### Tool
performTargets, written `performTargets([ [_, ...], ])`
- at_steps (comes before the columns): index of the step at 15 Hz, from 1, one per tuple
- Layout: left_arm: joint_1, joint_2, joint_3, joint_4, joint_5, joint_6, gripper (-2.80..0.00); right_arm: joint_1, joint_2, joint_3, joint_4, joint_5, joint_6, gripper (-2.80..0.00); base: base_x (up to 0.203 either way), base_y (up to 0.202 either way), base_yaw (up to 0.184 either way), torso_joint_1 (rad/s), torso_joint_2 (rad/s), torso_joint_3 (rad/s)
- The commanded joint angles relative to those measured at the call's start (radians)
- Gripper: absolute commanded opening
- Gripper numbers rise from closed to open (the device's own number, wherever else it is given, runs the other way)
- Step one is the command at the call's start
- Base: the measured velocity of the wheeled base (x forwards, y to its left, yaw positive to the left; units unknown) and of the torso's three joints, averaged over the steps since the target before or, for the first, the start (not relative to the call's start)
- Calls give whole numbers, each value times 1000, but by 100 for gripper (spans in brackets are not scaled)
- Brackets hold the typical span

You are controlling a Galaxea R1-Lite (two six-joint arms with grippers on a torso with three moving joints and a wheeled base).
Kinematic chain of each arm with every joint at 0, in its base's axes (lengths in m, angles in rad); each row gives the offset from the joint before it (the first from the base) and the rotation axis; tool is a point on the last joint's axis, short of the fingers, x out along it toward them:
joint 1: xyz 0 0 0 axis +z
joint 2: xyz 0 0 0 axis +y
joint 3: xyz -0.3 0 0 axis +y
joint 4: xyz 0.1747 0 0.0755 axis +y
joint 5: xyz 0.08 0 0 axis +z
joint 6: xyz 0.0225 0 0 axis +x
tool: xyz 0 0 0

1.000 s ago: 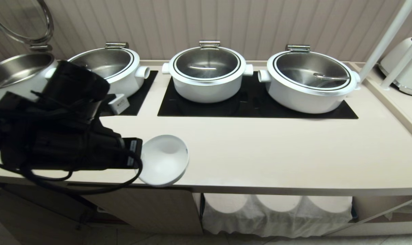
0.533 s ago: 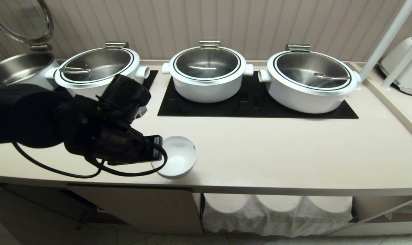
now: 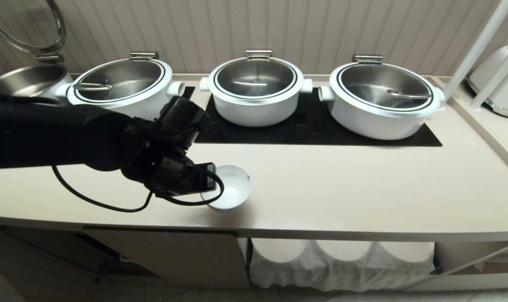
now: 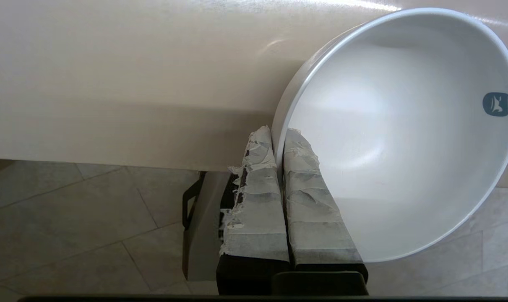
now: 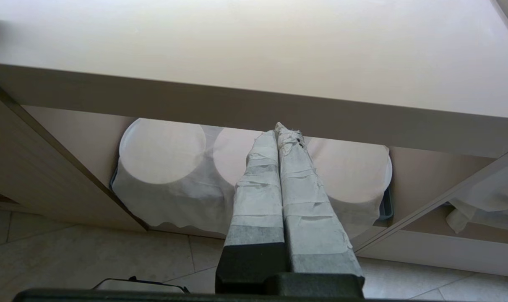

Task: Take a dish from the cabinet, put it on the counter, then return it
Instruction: Place it on the table

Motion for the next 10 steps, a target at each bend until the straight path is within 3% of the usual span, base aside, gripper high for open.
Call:
performTargets([
  [1,-8,48,-33,1,6,-26,-280,1,0,0,0,0,-1,-280,0,0,0,0,0,0],
  [5,-20,90,-39,-76,29,-31,-280,1,0,0,0,1,-1,-280,0,0,0,0,0,0],
  [10,-30,121,-66,-76,29,-59,-280,0,0,0,0,1,-1,-280,0,0,0,0,0,0],
])
